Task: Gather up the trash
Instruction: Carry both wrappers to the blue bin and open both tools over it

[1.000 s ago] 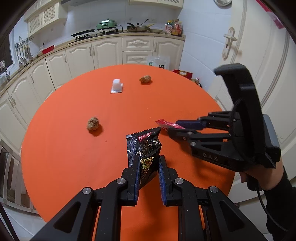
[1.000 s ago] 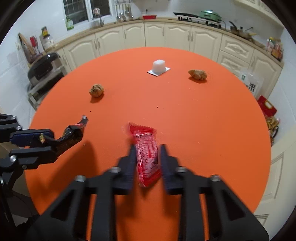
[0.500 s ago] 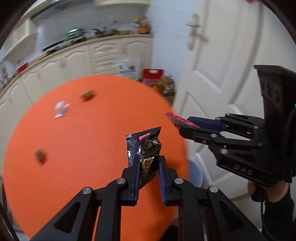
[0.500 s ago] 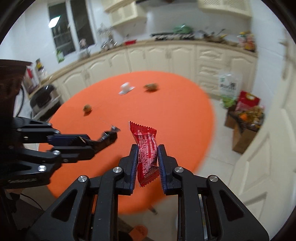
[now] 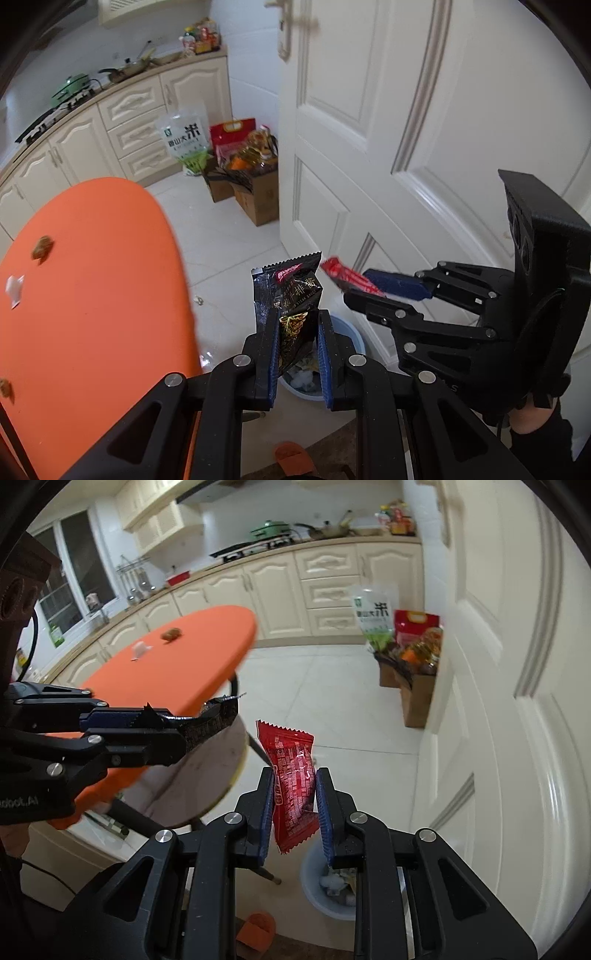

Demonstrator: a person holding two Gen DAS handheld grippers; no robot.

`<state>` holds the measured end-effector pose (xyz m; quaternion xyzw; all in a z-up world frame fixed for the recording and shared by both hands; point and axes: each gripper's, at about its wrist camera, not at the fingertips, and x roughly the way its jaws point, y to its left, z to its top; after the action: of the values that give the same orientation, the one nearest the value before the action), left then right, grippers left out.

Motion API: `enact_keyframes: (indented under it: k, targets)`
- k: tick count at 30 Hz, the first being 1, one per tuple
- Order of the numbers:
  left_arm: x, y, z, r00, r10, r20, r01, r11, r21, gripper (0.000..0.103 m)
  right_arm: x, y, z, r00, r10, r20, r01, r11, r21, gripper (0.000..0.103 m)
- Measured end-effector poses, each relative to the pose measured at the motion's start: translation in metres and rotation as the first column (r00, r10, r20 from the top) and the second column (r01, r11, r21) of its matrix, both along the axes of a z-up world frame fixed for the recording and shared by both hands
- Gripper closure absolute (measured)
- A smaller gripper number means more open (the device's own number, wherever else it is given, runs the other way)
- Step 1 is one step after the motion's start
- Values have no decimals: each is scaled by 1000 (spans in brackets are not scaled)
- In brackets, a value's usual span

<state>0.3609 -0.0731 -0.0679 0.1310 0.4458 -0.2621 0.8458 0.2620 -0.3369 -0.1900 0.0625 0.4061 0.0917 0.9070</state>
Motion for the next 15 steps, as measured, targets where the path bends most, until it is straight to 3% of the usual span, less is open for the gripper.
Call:
enact_keyframes:
  k: [2,6,11,13,15]
  targets:
    - [8,-11,-6,1000,-10,-14,10,1000,12,88,1,-11,-4,1000,-24,2,24,1000,11,73]
    - [18,-31,-18,999,-20,-40,22,999,38,88,-2,-25,-10,999,-51,-5,51,999,5,42]
    - [38,-59,-33,997,-25,-72,29,998,57,88,-7,-30,-20,998,-61,-34,59,997,-56,44]
    - [44,-68,-38,996,-27,-84,33,997,66,88,-7,-31,-23,998,-49,-46,47,998,-50,40]
    - [48,-74,-41,996,-33,-88,40,997,73,88,-8,-27,-26,997,-62,-55,54,991,-124,30]
